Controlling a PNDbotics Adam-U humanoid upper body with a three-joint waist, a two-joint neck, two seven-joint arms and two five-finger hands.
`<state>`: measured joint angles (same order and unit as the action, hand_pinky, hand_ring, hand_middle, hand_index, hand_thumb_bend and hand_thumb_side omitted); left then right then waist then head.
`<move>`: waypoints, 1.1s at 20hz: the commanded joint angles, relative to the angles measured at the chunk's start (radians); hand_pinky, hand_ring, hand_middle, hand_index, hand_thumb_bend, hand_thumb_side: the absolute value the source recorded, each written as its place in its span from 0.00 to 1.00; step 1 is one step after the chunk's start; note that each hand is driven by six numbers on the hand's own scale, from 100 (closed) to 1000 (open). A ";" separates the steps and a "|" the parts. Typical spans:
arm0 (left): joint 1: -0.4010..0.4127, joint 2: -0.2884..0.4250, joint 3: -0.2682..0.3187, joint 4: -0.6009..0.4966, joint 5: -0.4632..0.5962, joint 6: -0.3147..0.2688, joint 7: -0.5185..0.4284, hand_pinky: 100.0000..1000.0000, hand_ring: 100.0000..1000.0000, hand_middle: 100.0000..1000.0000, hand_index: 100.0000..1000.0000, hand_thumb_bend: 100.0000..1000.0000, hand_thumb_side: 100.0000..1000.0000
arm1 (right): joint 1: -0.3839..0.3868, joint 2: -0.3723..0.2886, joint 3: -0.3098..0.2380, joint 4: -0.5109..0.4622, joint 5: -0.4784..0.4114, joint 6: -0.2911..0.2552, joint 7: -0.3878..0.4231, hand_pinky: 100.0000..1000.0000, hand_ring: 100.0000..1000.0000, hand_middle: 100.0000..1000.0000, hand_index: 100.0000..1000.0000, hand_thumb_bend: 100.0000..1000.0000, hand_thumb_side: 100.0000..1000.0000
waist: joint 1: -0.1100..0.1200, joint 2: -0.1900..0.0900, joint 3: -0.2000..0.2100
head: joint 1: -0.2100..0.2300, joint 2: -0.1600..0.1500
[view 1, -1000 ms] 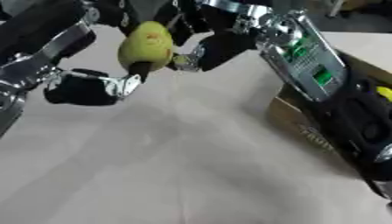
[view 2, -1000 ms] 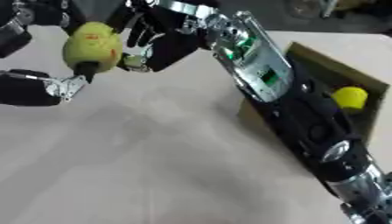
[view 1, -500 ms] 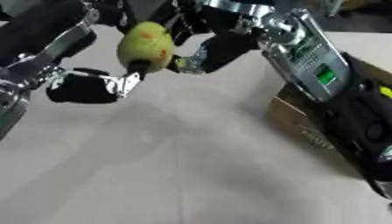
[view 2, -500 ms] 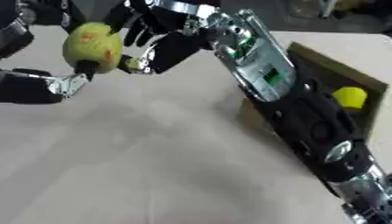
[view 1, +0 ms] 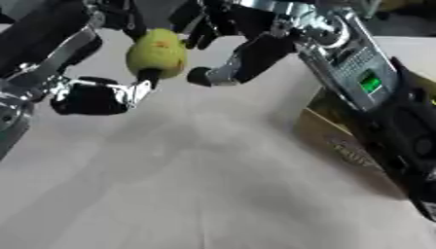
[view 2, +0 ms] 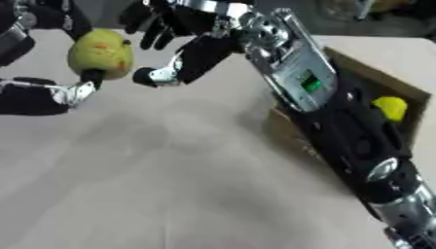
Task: Pick up the objects with one hand, pass them to the other hand, and then place them into the box on the other side of the table.
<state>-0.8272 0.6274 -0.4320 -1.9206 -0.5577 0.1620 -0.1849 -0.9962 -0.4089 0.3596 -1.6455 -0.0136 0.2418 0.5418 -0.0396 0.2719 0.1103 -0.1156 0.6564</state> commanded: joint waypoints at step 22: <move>-0.036 -0.026 0.001 -0.011 -0.016 -0.010 0.002 0.64 0.58 0.52 0.45 0.06 0.11 | -0.028 0.012 -0.007 -0.021 -0.006 0.012 0.003 0.75 0.71 0.76 0.82 0.44 0.05 | -0.003 -0.026 0.002 | -0.006 -0.009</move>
<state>-0.8389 0.5957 -0.4361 -1.9209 -0.5697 0.1556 -0.1824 -1.0031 -0.3915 0.3591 -1.6458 -0.0141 0.2520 0.5491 -0.0396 0.2719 0.1110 -0.1186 0.6532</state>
